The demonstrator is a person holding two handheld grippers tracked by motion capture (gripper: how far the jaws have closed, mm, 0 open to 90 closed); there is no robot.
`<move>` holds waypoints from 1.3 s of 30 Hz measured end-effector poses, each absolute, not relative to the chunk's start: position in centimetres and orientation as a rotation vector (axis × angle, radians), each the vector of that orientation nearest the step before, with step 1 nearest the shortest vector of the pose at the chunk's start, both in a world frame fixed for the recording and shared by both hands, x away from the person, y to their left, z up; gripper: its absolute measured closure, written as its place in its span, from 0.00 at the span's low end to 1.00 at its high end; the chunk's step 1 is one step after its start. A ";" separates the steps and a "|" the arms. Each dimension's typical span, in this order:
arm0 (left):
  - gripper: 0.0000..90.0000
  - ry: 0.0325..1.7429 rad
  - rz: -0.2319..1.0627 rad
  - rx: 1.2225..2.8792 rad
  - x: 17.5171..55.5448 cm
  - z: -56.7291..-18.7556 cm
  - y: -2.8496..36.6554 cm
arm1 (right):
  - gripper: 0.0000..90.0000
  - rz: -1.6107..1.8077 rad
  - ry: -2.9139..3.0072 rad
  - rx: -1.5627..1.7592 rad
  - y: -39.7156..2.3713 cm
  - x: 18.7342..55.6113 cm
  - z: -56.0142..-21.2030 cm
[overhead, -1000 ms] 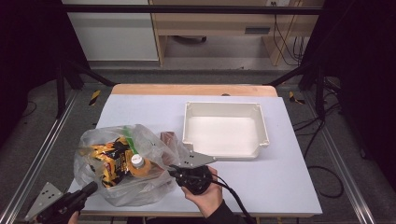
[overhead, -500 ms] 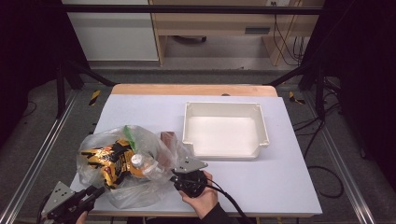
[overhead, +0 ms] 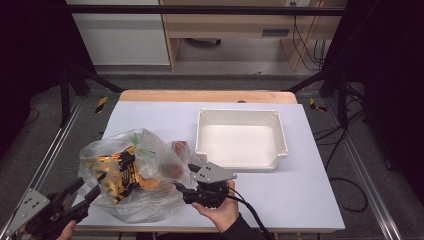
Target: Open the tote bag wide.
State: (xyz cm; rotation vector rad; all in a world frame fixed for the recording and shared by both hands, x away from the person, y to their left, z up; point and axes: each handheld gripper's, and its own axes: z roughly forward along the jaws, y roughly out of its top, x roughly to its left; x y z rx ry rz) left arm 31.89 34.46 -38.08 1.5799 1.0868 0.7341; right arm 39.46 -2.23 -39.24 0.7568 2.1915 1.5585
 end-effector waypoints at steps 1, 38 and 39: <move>0.43 1.088 0.732 1.603 32.3 -38.0 34.2 | 0.41 1.568 2.184 0.755 -2.1 39.5 -38.9; 1.00 1.241 0.625 1.751 30.3 -42.8 35.2 | 0.97 1.449 2.310 0.872 -3.0 38.5 -42.0; 1.00 1.241 0.625 1.751 30.3 -42.8 35.2 | 0.97 1.441 2.320 0.877 -3.0 38.3 -42.3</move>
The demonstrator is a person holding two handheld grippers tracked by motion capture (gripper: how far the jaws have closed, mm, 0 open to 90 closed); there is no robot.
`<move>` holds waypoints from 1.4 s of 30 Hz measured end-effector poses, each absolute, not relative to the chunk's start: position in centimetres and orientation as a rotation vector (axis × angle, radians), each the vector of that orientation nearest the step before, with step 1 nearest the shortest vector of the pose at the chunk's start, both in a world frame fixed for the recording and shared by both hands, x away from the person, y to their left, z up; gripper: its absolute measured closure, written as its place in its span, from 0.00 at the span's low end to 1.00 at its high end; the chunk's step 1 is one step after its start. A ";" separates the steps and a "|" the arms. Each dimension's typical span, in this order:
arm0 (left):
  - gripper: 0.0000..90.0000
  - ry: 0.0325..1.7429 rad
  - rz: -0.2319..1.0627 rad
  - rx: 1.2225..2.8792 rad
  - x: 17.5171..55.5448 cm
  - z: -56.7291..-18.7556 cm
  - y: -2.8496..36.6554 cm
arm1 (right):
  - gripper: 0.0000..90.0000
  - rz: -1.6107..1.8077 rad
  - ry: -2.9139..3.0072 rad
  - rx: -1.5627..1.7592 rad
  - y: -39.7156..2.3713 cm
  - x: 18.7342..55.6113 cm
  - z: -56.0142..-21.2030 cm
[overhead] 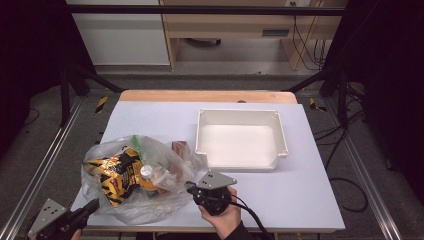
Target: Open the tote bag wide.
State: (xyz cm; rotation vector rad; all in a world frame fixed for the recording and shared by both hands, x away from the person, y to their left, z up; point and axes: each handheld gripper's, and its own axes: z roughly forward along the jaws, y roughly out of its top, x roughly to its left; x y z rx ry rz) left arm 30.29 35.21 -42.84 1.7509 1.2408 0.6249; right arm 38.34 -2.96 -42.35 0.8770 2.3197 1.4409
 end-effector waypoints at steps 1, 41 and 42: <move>1.00 1.250 0.614 1.778 30.1 -43.2 35.1 | 0.97 1.428 2.330 0.882 -2.9 38.2 -42.7; 0.85 1.328 0.605 1.966 34.4 -47.6 34.1 | 0.28 1.582 2.161 0.800 -4.3 37.7 -41.0; 0.85 1.327 0.606 1.961 34.4 -47.6 34.1 | 0.28 1.592 2.141 0.787 -3.9 37.9 -40.4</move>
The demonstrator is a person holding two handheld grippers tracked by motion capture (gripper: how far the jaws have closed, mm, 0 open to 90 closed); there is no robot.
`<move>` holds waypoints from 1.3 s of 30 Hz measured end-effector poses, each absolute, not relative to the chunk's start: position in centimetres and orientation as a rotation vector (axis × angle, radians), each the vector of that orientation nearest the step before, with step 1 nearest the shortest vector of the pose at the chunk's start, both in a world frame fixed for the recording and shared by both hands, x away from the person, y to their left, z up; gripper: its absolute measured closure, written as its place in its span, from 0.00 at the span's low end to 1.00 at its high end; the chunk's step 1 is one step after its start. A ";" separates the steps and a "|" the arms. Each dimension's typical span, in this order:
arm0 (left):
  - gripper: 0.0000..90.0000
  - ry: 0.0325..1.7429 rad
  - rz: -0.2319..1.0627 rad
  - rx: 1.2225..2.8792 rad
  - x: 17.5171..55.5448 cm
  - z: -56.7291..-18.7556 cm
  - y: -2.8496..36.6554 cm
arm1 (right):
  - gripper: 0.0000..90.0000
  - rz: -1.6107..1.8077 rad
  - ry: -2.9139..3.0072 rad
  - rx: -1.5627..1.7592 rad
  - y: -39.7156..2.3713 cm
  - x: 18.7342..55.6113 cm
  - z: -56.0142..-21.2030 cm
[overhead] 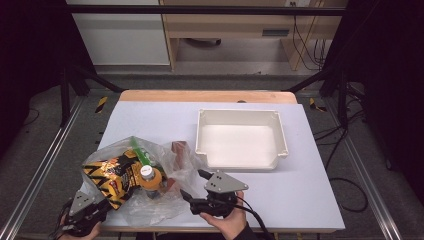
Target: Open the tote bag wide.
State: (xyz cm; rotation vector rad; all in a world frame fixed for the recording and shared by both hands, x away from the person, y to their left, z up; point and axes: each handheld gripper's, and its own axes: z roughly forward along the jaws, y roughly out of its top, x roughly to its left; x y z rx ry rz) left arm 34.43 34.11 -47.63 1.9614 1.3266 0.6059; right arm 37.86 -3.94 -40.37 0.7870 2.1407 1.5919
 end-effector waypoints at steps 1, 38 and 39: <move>0.84 1.325 0.608 1.954 34.4 -47.6 34.1 | 0.28 1.610 2.125 0.778 -3.5 38.1 -39.8; 0.17 1.260 0.786 1.610 28.6 -41.5 39.7 | 1.00 1.399 2.221 0.835 -1.7 41.6 -39.6; 0.17 1.260 0.796 1.606 28.4 -41.5 39.8 | 1.00 1.401 2.223 0.836 -1.7 41.6 -39.6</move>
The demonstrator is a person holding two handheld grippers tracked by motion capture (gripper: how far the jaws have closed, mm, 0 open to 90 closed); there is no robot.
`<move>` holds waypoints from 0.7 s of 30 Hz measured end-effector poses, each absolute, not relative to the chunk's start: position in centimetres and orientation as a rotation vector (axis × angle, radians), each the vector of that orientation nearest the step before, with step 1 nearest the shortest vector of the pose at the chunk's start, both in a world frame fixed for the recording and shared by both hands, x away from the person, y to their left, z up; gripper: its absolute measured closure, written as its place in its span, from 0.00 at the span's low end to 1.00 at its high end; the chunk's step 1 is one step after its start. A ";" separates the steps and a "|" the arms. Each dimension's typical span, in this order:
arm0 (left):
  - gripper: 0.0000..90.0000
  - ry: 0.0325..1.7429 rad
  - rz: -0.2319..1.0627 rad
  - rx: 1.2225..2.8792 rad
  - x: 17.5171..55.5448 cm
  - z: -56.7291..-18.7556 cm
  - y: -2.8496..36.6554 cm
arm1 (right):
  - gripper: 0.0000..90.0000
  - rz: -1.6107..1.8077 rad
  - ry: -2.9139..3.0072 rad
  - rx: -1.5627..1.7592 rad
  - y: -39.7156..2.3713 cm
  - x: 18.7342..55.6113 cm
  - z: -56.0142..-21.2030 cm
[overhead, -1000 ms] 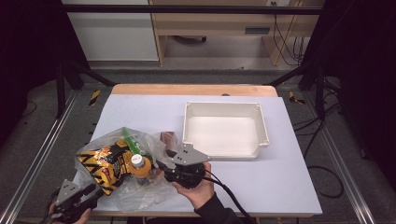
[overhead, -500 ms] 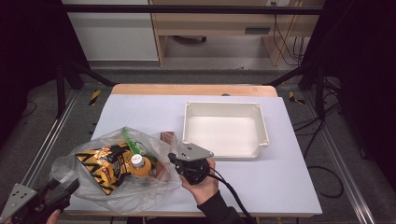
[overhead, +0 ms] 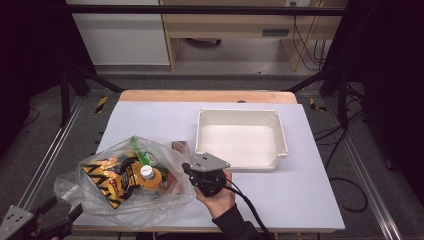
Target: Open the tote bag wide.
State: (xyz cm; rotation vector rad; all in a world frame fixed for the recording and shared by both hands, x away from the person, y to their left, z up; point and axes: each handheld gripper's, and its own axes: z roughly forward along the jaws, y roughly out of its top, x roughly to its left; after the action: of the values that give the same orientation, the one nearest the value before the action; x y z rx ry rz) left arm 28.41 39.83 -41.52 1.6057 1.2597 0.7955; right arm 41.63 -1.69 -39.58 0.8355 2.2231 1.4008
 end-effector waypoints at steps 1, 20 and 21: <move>0.17 1.260 0.797 1.596 28.4 -41.4 40.1 | 1.00 1.400 2.224 0.836 -1.7 41.6 -39.6; 0.39 1.148 0.932 1.664 36.8 -33.9 38.3 | 1.00 1.435 2.213 0.841 -2.0 41.8 -39.4; 0.39 1.162 0.898 1.704 38.1 -34.8 38.2 | 1.00 1.441 2.209 0.843 -2.0 41.9 -39.4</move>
State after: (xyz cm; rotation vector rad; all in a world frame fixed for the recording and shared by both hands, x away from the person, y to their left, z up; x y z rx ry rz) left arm 38.14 38.16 -34.80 1.7044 1.1618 0.8977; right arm 41.86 -2.00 -39.40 0.8432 2.2086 1.4408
